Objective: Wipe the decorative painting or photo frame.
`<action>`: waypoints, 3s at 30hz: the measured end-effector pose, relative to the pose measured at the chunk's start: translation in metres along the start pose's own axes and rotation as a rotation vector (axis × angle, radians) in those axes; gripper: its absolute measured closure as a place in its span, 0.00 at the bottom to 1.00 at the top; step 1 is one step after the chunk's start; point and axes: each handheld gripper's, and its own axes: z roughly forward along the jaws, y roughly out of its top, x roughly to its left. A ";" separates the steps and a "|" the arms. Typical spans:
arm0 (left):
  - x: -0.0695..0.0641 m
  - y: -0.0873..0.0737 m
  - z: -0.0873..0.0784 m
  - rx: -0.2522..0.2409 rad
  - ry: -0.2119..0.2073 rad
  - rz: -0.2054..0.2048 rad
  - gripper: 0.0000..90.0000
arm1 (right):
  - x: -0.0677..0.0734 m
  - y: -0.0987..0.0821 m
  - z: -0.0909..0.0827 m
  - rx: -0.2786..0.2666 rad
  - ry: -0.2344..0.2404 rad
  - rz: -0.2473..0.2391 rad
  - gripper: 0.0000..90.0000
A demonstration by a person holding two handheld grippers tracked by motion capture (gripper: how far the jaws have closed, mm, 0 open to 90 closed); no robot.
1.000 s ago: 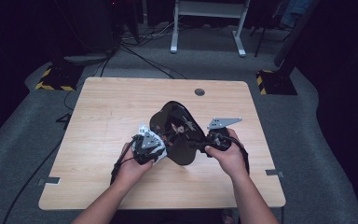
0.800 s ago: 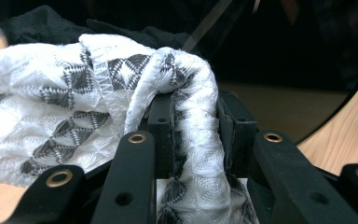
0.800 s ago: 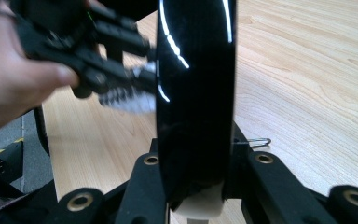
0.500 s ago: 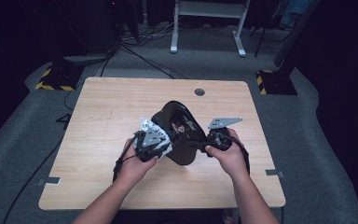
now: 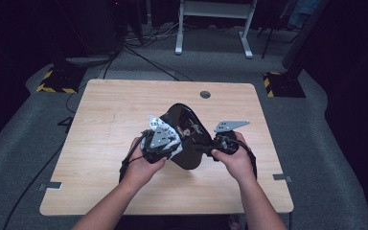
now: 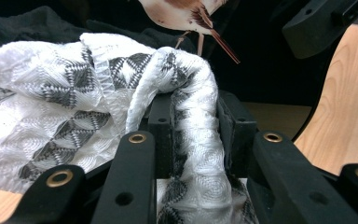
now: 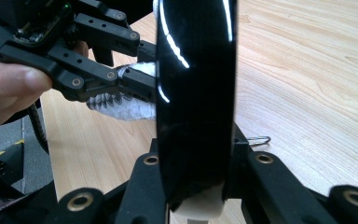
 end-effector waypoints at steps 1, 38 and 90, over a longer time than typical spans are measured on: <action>-0.001 -0.003 0.001 -0.005 -0.002 0.003 0.79 | 0.000 0.000 0.000 -0.001 0.000 0.002 0.86; -0.011 -0.053 0.030 0.106 -0.072 -0.039 0.79 | 0.000 0.000 0.001 -0.002 0.003 -0.005 0.86; 0.037 -0.021 -0.047 -0.121 0.053 -0.159 0.81 | 0.002 0.000 0.001 -0.010 -0.032 0.009 0.89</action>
